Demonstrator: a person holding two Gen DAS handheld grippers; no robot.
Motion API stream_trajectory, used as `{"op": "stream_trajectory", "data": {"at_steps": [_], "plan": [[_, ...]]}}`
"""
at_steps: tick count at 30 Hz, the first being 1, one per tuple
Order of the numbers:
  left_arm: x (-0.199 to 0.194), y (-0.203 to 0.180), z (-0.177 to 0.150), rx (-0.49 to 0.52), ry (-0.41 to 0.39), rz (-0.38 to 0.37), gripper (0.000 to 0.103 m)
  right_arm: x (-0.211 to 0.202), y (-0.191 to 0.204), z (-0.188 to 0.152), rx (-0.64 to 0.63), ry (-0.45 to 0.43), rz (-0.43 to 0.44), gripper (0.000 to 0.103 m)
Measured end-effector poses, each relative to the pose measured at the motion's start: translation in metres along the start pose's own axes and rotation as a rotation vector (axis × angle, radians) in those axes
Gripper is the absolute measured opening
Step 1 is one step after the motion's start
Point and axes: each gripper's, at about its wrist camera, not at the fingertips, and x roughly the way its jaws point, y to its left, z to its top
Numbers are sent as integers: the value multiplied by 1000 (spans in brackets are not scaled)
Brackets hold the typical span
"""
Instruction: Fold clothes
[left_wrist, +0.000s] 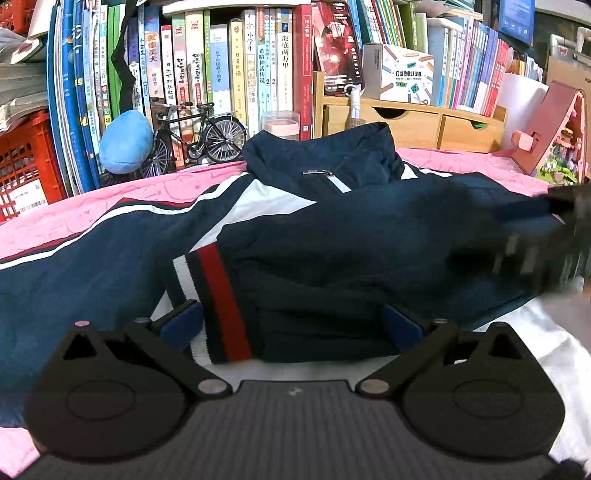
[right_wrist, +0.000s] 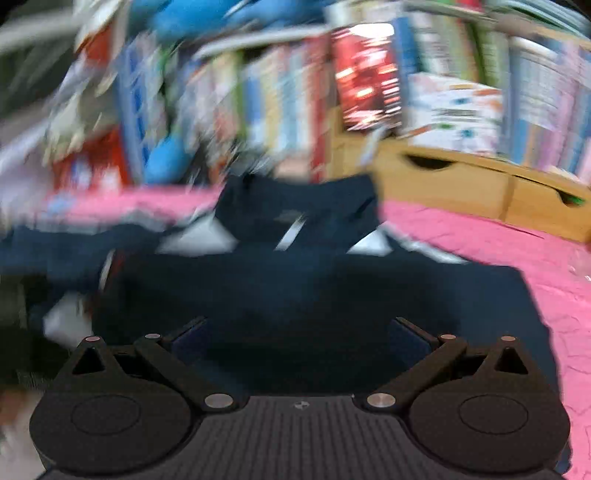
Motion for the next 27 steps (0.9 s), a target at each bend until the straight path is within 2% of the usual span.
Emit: {"op": "stream_trajectory", "data": {"at_steps": [2, 7, 9, 12, 14, 18, 22, 24, 26, 27], "plan": [[0, -1, 0, 8, 4, 7, 103, 2, -1, -12, -50, 34, -50, 103], [1, -2, 1, 15, 7, 12, 103, -22, -66, -37, 115, 65, -130, 103], [1, -2, 1, 18, 8, 14, 103, -35, -97, -48, 136, 54, -193, 103], [1, -2, 1, 23, 11, 19, 103, -47, -143, -67, 280, 47, -266, 103], [1, -3, 2, 29, 13, 25, 103, -55, -163, -82, 294, 14, -292, 103], [2, -4, 3, 37, 18, 34, 103, -57, -160, -86, 293, 15, -314, 103], [-15, -3, 5, 8, 40, 53, 103, -58, -151, -75, 311, 44, -353, 103], [-42, 5, 2, -39, 9, -18, 103, -60, -139, -59, 305, 32, -382, 103], [-66, 13, -4, -71, -37, -65, 103, -71, -117, -46, 225, -33, -342, 103], [-77, 19, -8, -92, -46, -60, 103, -77, -104, -40, 175, -65, -320, 103]]}}
